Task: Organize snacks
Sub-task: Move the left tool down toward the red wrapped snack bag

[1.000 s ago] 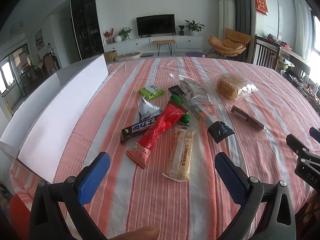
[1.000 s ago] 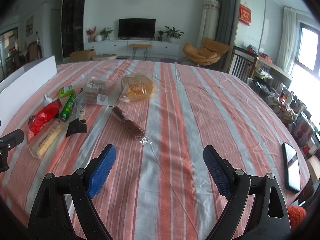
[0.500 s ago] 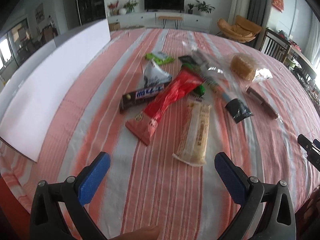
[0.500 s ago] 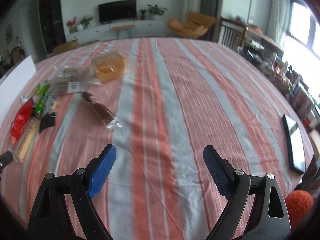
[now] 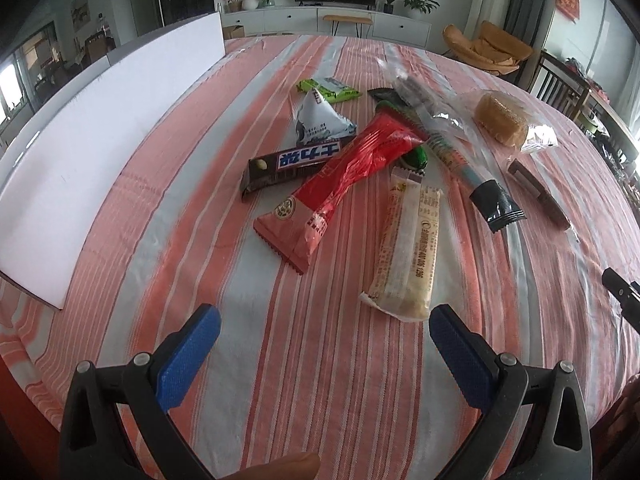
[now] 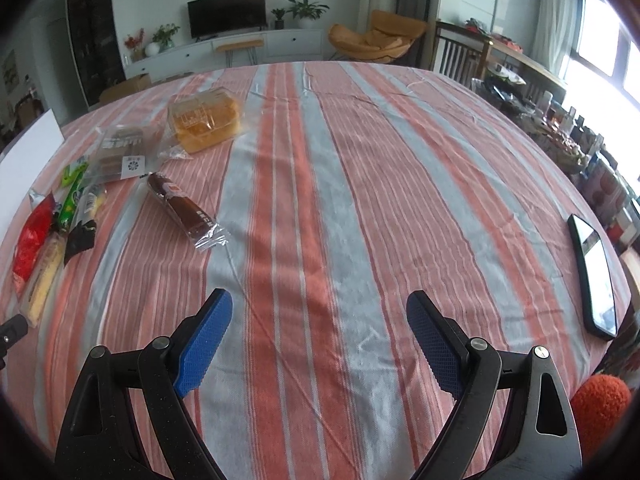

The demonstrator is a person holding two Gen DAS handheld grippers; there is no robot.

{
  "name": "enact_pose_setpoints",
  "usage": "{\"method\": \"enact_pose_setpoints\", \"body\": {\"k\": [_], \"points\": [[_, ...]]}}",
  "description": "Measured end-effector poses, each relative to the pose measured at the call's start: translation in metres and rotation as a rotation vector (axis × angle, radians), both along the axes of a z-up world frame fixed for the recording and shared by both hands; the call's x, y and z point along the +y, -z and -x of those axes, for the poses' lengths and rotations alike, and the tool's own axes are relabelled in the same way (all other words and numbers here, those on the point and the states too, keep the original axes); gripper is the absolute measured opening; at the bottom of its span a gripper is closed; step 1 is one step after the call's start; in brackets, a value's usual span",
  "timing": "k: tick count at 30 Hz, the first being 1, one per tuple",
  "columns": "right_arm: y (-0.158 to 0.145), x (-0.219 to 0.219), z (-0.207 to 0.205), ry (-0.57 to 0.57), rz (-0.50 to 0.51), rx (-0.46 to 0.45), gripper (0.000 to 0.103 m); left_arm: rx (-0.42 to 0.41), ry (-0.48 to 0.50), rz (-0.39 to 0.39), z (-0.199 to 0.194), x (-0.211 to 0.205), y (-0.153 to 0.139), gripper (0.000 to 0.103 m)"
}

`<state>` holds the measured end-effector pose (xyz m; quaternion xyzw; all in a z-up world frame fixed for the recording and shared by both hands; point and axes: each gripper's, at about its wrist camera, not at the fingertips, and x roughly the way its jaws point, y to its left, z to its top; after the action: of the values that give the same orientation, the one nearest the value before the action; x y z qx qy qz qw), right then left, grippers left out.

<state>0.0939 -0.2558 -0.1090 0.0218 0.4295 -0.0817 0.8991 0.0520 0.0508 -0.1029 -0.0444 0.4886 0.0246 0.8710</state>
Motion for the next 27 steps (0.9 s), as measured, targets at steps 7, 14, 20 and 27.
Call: {"method": "enact_pose_setpoints", "body": {"k": [7, 14, 20, 27], "points": [[-0.007, -0.001, -0.029, -0.021, 0.048, 0.01, 0.091, 0.036, -0.001, 0.01, -0.004, 0.001, 0.008, 0.103], [0.004, -0.006, -0.057, -0.022, 0.053, 0.035, 0.091, 0.04, 0.013, -0.042, -0.006, -0.007, 0.012, 0.103], [0.017, -0.011, -0.06, -0.018, 0.023, 0.064, 0.091, 0.037, 0.008, -0.046, -0.008, -0.008, 0.012, 0.103], [0.018, -0.017, -0.059, -0.01, -0.009, 0.042, 0.091, 0.038, 0.009, -0.049, -0.008, -0.008, 0.012, 0.103]]}}
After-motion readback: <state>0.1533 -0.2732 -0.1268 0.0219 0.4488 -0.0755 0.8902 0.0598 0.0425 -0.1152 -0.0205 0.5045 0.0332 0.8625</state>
